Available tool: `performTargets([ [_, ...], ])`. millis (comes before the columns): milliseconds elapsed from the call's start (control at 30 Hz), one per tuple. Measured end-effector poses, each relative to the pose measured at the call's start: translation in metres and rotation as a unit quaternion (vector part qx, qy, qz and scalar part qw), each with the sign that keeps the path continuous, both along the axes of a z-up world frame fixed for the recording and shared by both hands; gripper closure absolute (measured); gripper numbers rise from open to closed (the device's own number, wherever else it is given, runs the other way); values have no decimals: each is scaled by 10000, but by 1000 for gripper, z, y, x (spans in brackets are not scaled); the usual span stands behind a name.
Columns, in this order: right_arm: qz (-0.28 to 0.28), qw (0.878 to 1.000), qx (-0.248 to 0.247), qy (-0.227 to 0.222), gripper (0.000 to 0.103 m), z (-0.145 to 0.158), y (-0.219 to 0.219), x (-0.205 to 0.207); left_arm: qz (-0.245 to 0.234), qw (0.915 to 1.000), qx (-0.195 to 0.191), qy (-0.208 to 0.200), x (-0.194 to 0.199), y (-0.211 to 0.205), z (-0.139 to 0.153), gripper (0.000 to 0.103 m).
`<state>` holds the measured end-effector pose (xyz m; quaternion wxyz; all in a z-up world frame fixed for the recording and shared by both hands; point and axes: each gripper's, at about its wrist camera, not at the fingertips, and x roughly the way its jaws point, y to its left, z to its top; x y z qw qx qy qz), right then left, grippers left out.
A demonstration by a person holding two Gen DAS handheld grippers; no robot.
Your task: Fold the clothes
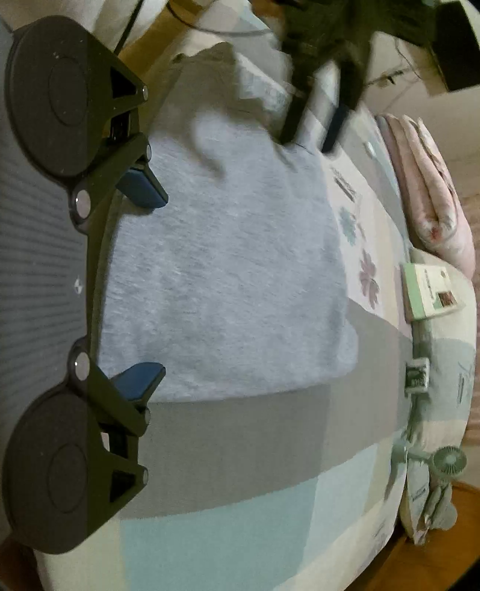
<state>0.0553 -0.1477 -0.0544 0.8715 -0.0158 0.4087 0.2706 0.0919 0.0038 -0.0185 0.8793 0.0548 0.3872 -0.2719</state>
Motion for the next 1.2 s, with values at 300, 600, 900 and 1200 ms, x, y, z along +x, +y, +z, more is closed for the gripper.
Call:
performTargets([
  [300, -628, 9978, 181, -149, 10, 15, -19, -16, -316, 9971, -380, 575, 103, -59, -53, 11],
  [600, -991, 9936, 509, -192, 9, 23, -42, -16, -199, 9982, -309, 483, 99, -43, -50, 13],
  [900, -1177, 9912, 559, -250, 9, 33, -42, -20, -62, 9966, 123, 811, 145, -72, -70, 19],
  [1200, -1269, 9896, 624, -245, 6, 29, -51, -24, -507, 9985, -151, 101, 51, -9, 4, 12],
])
